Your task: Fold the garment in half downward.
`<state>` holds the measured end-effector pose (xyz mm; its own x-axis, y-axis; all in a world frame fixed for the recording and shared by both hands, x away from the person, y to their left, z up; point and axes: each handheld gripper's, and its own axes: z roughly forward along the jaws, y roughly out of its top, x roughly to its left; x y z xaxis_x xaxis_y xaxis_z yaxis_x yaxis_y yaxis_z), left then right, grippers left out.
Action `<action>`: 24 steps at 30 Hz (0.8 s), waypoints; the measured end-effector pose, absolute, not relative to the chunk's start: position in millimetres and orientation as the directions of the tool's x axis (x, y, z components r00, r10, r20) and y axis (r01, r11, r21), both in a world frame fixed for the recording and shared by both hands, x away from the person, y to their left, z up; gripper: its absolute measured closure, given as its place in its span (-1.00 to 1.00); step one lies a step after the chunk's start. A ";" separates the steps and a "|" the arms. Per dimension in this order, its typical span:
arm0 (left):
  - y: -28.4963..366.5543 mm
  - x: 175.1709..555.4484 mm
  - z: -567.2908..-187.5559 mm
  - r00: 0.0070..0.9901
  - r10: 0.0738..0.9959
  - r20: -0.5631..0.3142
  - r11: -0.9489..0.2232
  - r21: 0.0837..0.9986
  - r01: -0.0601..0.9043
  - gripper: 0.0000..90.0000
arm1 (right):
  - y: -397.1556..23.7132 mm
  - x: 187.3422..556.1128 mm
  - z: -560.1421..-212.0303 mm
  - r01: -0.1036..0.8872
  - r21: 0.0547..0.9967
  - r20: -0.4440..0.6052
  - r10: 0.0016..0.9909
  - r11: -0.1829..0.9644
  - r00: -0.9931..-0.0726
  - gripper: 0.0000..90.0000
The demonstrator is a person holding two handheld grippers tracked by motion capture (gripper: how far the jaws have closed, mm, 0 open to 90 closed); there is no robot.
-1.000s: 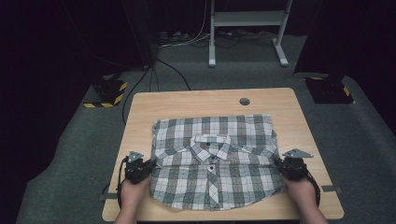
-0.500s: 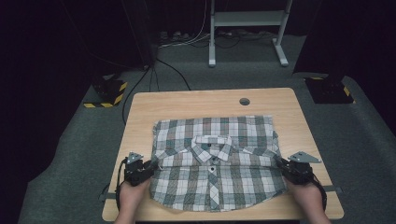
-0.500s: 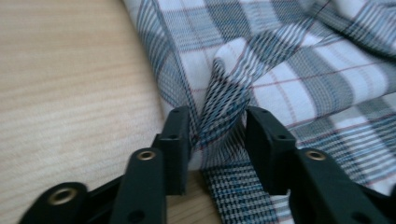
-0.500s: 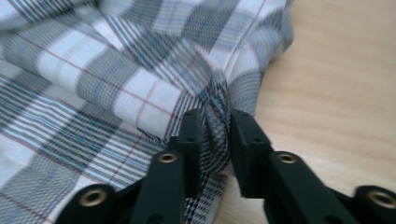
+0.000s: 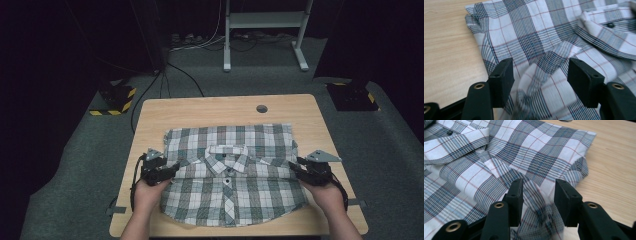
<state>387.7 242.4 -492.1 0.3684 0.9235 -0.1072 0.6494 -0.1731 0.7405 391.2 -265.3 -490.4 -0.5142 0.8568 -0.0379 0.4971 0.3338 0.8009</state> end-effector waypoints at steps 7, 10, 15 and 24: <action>235.8 403.6 -509.7 0.351 0.928 -0.127 -0.175 0.683 0.709 0.16 | -254.8 407.2 -505.1 0.563 0.759 -0.010 0.871 0.326 -0.491 0.33; 235.6 399.5 -514.6 0.354 0.925 -0.141 -0.168 0.682 0.712 0.49 | -253.9 407.7 -511.8 0.586 0.742 -0.001 0.875 0.324 -0.483 0.49; 237.5 391.3 -516.3 0.351 0.924 -0.153 -0.149 0.700 0.698 0.97 | -251.0 399.6 -513.1 0.567 0.754 -0.013 0.870 0.332 -0.493 0.91; 252.3 345.4 -510.4 0.363 0.905 -0.223 -0.050 0.790 0.611 0.96 | -251.2 360.0 -503.3 0.461 0.837 -0.029 0.867 0.293 -0.498 0.91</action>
